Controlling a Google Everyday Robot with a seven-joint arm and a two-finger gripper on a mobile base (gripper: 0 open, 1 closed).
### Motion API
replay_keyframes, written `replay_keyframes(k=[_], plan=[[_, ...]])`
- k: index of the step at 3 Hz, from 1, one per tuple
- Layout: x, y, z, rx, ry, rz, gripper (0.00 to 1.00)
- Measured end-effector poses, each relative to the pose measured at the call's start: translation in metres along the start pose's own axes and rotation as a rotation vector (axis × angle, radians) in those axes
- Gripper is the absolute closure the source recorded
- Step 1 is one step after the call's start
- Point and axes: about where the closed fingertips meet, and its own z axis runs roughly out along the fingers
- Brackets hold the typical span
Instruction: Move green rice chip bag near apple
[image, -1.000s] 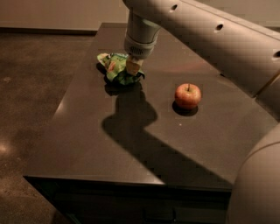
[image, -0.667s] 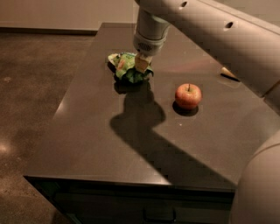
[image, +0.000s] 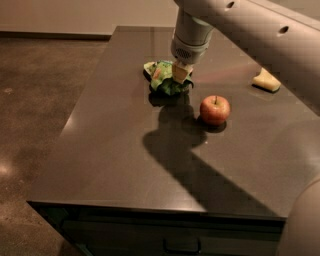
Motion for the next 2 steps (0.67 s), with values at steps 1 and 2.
replay_keyframes(k=[1,2], plan=[[0.02,-0.006,-0.001,0.003,0.025,0.037,1.0],[0.038,-0.013,-0.002,0.005,0.043,0.074,0.83]])
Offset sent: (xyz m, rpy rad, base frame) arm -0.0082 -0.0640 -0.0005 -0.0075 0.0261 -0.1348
